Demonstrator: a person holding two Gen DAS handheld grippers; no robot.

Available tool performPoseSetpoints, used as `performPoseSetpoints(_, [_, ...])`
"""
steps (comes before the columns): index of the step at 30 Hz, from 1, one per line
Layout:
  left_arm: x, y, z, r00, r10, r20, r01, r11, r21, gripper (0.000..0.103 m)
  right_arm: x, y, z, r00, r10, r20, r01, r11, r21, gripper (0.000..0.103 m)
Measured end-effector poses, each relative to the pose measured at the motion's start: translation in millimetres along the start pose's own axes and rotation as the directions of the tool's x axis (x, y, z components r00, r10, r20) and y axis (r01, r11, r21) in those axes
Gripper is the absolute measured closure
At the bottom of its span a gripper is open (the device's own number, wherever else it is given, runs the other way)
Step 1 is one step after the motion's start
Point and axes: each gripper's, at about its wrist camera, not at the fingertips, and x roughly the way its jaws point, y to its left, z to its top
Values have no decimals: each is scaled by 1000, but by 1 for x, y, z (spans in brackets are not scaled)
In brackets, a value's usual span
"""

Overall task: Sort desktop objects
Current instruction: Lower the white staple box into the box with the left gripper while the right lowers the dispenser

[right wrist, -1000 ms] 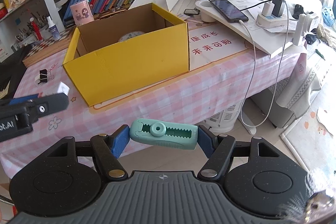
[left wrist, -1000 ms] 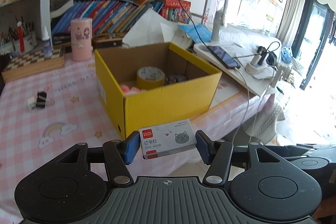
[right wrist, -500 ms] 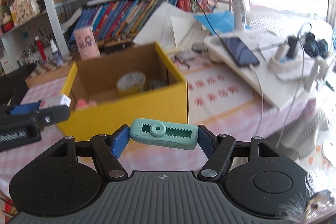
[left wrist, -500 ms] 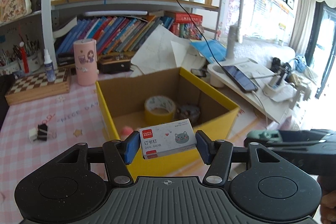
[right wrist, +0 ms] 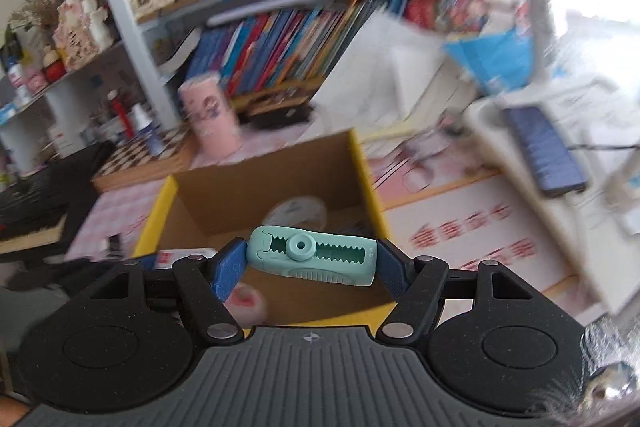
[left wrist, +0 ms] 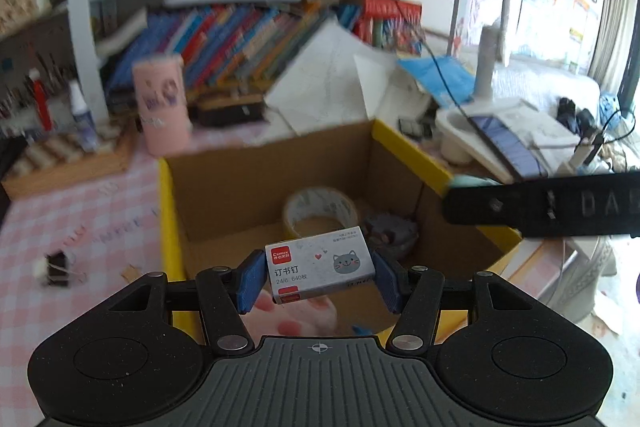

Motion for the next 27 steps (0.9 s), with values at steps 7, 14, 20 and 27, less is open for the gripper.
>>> performPoseSetpoints(7, [29, -12, 3, 998, 10, -65, -11, 1000, -13, 45, 44, -4, 29, 992, 92, -90, -96, 994, -45, 36])
performPoseSetpoints(14, [49, -11, 7, 991, -6, -132, -2, 998, -60, 45, 97, -5, 59, 959, 182, -217, -192, 981, -24, 36])
performPoseSetpoints(20, [56, -12, 6, 988, -16, -157, 3, 996, -86, 45, 130, 6, 71, 937, 179, -300, -215, 972, -92, 36])
performPoseSetpoints(27, [57, -14, 7, 985, 5, -171, -21, 996, -91, 37, 154, 7, 70, 919, 164, -358, -207, 974, -87, 36])
